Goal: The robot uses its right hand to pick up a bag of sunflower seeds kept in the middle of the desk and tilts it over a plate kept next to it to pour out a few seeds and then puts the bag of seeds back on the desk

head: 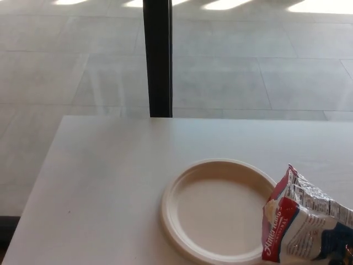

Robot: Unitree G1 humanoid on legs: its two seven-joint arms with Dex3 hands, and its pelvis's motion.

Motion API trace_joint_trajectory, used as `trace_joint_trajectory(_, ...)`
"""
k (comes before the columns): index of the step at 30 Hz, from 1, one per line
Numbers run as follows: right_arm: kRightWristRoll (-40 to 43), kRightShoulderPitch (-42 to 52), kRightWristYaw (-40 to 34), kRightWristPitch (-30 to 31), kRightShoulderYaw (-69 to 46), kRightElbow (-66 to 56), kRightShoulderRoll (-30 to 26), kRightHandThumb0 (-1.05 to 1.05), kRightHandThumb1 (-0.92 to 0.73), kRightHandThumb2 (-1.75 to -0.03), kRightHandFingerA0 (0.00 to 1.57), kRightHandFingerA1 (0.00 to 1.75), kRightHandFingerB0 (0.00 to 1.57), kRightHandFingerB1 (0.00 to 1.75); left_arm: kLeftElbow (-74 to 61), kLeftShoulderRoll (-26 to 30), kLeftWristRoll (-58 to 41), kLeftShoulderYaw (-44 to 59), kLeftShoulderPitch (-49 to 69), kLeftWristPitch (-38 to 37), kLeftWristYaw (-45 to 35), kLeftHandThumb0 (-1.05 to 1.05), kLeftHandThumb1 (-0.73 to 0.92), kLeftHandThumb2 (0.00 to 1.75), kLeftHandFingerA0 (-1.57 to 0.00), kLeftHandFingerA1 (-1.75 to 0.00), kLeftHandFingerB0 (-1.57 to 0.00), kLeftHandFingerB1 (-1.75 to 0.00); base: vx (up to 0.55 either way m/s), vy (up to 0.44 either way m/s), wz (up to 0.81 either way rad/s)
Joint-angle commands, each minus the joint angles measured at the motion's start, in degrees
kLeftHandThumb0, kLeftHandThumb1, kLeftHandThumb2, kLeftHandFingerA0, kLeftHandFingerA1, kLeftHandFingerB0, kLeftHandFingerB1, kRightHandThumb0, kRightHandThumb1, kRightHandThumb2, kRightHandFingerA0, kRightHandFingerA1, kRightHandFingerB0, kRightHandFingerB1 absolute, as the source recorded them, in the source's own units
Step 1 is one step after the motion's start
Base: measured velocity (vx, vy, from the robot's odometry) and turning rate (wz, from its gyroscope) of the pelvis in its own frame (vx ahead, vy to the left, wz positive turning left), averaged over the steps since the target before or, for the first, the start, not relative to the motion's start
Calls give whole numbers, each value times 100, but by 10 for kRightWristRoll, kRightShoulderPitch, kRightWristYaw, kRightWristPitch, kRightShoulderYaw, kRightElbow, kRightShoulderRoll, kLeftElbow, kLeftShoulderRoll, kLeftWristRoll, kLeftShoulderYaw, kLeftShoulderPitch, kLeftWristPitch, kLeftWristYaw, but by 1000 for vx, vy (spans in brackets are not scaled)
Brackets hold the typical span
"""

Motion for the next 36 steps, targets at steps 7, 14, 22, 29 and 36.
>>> trace_joint_trajectory(7,101,-8,39,-32,-90,12,-27,-74,-66,-60,10,91,16,69,22,13,-7,1,-5,-28,-7,-69,49,91,-53,-68,-40,-53,0,0,0)
trace_joint_trajectory(14,164,-43,51,-6,-175,20,-74,-75,-69,-60,0,82,3,70,17,9,-20,7,-3,-36,-13,-71,63,59,-54,-65,-47,-42,0,0,0)
trace_joint_trajectory(22,199,-106,89,7,-197,-102,-124,-92,-60,-94,0,38,0,38,22,10,-18,5,-9,-35,-17,-70,63,59,-54,-63,-47,-40,0,0,0)
trace_joint_trajectory(29,224,-140,87,56,-185,-304,-137,-94,-57,-94,0,37,1,49,21,9,-24,11,-12,-27,-16,-70,62,59,-54,-62,-45,-41,0,0,0)
trace_joint_trajectory(36,204,-191,94,84,-121,-477,-149,-85,-52,-93,7,47,0,53,27,9,-15,4,-15,-25,-5,-69,63,59,-57,-60,-48,-40,0,0,0)
